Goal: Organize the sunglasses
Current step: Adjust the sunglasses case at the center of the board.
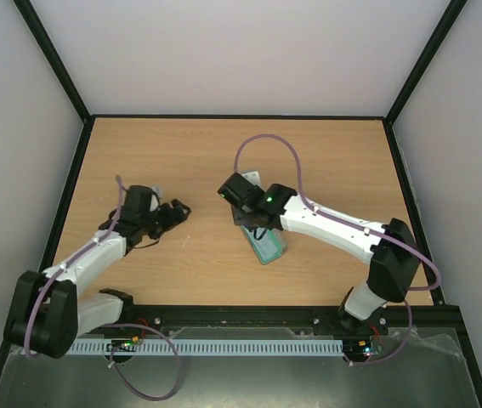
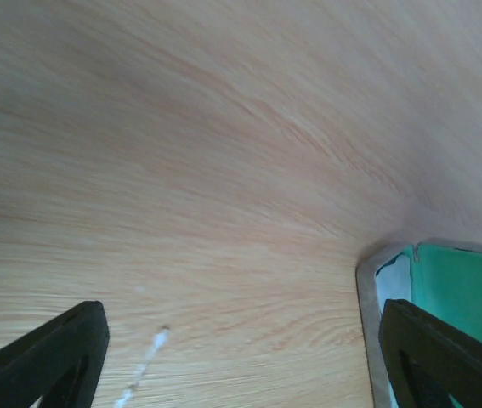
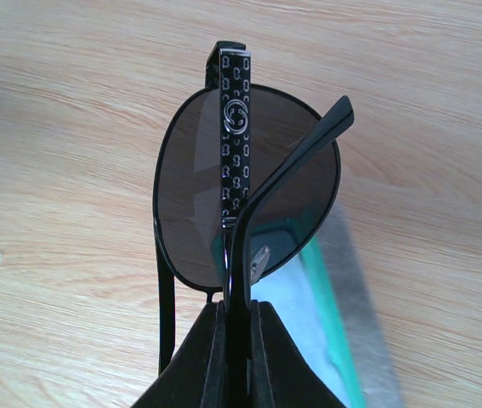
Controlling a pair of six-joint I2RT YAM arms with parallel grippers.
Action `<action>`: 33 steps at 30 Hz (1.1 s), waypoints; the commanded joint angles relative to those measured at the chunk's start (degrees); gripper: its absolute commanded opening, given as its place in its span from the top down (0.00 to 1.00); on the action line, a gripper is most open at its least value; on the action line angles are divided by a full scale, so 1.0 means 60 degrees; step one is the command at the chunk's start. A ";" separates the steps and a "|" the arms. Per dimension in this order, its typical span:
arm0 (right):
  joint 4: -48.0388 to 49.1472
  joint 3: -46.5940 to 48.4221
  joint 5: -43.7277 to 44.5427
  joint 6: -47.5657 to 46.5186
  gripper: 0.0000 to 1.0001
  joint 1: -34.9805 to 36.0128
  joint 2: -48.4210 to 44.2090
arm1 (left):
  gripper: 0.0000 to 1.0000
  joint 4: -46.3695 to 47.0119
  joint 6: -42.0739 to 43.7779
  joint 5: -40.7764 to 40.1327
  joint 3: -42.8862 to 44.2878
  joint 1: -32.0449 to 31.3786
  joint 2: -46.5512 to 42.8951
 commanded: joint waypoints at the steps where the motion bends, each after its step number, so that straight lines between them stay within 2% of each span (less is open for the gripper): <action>1: -0.0743 -0.0327 0.0234 -0.0548 0.99 -0.0164 -0.0552 | 0.14 0.0979 -0.1114 -0.0966 -0.0106 -0.1562 0.0861; 8: -0.0493 -0.0568 -0.0154 -0.0599 0.99 -0.0419 -0.1339 | 0.41 0.2232 -0.2119 -0.1559 0.0675 -0.3975 0.3320; 14: -0.0277 -0.0865 -0.0450 -0.0794 0.99 -0.0785 -0.1809 | 0.62 0.2955 -0.2633 -0.1514 0.1821 -0.4954 0.5411; 23: -0.0069 -0.1310 -0.0845 -0.0994 0.99 -0.1139 -0.2384 | 0.66 0.2266 -0.2489 -0.1971 0.3419 -0.5205 0.6705; 33: 0.0184 -0.1711 -0.0983 -0.0835 0.99 -0.1135 -0.2349 | 0.66 0.2265 -0.2306 -0.2090 0.4075 -0.5149 0.7156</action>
